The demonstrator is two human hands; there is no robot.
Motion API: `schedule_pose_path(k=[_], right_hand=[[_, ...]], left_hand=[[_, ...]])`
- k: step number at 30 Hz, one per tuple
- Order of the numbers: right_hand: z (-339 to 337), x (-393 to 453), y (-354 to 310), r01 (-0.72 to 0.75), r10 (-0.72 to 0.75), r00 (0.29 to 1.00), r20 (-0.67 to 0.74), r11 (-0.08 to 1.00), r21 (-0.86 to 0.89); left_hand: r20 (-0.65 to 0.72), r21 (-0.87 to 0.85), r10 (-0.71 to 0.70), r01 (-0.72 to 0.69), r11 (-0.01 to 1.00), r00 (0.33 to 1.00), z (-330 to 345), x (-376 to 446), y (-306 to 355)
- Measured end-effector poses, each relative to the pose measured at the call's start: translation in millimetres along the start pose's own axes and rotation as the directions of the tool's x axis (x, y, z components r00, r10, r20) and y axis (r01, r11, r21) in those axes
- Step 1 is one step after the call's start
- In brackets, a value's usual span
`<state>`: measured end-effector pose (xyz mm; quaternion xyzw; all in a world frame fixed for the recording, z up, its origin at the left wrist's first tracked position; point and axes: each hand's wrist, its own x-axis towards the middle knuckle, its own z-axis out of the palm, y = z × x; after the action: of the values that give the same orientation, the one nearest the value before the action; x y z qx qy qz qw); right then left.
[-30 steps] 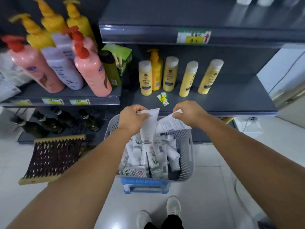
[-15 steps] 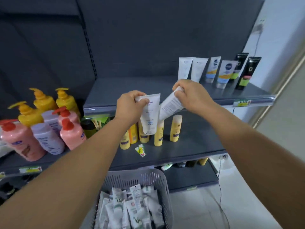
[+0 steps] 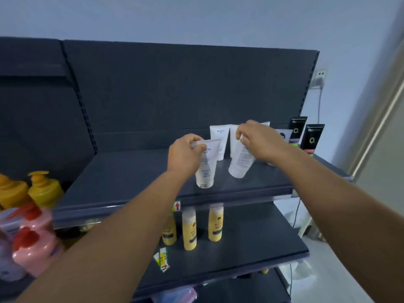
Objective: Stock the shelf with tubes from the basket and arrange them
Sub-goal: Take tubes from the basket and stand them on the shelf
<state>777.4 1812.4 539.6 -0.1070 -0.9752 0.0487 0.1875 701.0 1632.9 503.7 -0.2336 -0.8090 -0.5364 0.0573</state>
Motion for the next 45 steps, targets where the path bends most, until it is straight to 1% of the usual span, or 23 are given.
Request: schedule_pose_path(k=[4,8,10,13,15,16,18,19,21,23,26,27,30,31,34,36,40,45], right_hand=[[10,28,32,0.033,-0.023,0.993,0.114,0.995,-0.093],[27,48,55,0.083,-0.059,0.972,0.228,0.992,-0.097],[36,53,63,0.085,-0.067,0.965,0.254,0.995,-0.058],[48,55,70,0.075,-0.079,0.976,0.202,0.997,0.026],[60,52,74,0.034,-0.05,0.994,0.098,0.987,0.158],[66,47,74,-0.006,-0.005,0.999,0.041,0.966,0.257],[77,37,73,-0.08,0.119,0.991,-0.062,0.896,0.436],[82,34,72,-0.096,0.169,0.98,-0.105,0.863,0.495],[88,31,71,-0.093,0.215,0.964,-0.156,0.822,0.562],[94,29,69,-0.103,0.227,0.965,-0.131,0.79,0.604],[97,26,69,-0.186,0.277,0.961,-0.022,0.7,0.689],[97,26,71,-0.201,0.293,0.956,-0.011,0.68,0.705],[98,30,76,-0.22,0.336,0.942,-0.009,0.638,0.738],[98,32,79,-0.225,0.336,0.942,-0.004,0.64,0.735],[100,44,91,-0.215,0.275,0.961,0.017,0.713,0.667],[101,55,103,-0.216,0.256,0.966,0.029,0.741,0.635],[101,69,118,-0.247,0.247,0.965,0.081,0.771,0.586],[99,70,119,-0.213,0.205,0.976,0.08,0.786,0.58]], left_hand=[[0.021,0.005,-0.017,0.017,1.0,1.0,42,27,0],[0.043,0.02,-0.033,0.032,0.999,0.999,77,44,-7],[0.041,0.028,-0.034,0.033,0.999,0.999,87,49,-12],[0.005,-0.055,-0.066,0.067,0.996,0.998,93,54,-17],[0.009,-0.132,-0.12,0.12,0.984,0.993,94,54,-21],[0.04,-0.136,-0.141,0.145,0.98,0.989,94,53,-25],[0.133,-0.082,-0.168,0.179,0.98,0.977,98,50,-35],[0.167,-0.05,-0.177,0.187,0.981,0.97,101,48,-40],[0.189,-0.029,-0.196,0.205,0.978,0.962,107,46,-47],[0.18,-0.028,-0.202,0.21,0.977,0.963,111,46,-49],[0.174,-0.013,-0.216,0.222,0.975,0.961,114,52,-50],[0.173,-0.009,-0.218,0.223,0.975,0.96,115,54,-50],[0.165,0.009,-0.218,0.22,0.976,0.962,119,59,-52],[0.158,0.011,-0.216,0.216,0.976,0.964,121,61,-53],[0.142,0.028,-0.214,0.212,0.977,0.966,126,65,-51],[0.131,0.039,-0.215,0.211,0.977,0.968,130,69,-50],[0.109,0.062,-0.231,0.225,0.972,0.967,137,73,-47],[0.119,0.09,-0.249,0.239,0.967,0.961,137,74,-45]])
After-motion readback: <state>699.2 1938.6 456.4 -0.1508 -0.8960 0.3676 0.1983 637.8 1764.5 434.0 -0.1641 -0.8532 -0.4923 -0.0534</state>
